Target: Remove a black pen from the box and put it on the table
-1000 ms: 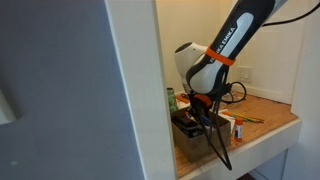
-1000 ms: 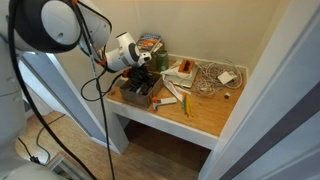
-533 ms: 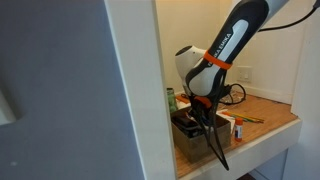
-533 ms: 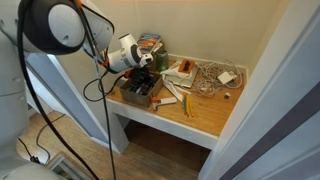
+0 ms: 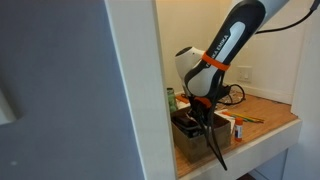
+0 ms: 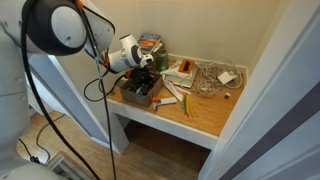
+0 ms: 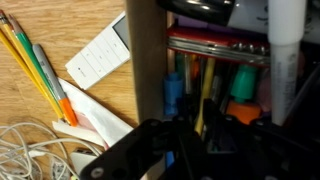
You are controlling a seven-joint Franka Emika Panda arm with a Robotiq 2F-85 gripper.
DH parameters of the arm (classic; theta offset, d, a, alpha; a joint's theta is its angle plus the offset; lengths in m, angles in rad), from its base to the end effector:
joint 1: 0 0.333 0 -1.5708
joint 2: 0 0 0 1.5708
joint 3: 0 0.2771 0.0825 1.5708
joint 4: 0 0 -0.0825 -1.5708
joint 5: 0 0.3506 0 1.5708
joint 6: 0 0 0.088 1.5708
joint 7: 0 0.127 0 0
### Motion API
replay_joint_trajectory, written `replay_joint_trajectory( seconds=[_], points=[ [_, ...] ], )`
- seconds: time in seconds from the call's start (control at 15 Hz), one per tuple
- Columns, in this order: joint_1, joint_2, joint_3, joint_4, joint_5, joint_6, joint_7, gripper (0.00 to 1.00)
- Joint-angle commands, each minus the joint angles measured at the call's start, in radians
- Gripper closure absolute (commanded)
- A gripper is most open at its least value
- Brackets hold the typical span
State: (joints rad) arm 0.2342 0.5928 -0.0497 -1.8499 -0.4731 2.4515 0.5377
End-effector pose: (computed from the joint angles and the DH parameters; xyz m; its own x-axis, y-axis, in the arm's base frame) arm 0.5930 0.1054 0.1767 0.9925 0.0401 0.1157 0.0034 -0.9536 0.3012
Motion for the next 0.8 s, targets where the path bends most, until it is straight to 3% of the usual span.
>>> replay_joint_trajectory(
  seconds=[0.0,0.4,0.73],
  points=[
    [0.028,0.031,-0.029,0.028,0.02,0.009,-0.028,0.75],
    [0.042,0.053,-0.047,0.038,0.005,0.024,-0.034,0.63],
    [0.048,0.075,-0.065,0.051,0.002,0.045,-0.032,0.73]
  ],
)
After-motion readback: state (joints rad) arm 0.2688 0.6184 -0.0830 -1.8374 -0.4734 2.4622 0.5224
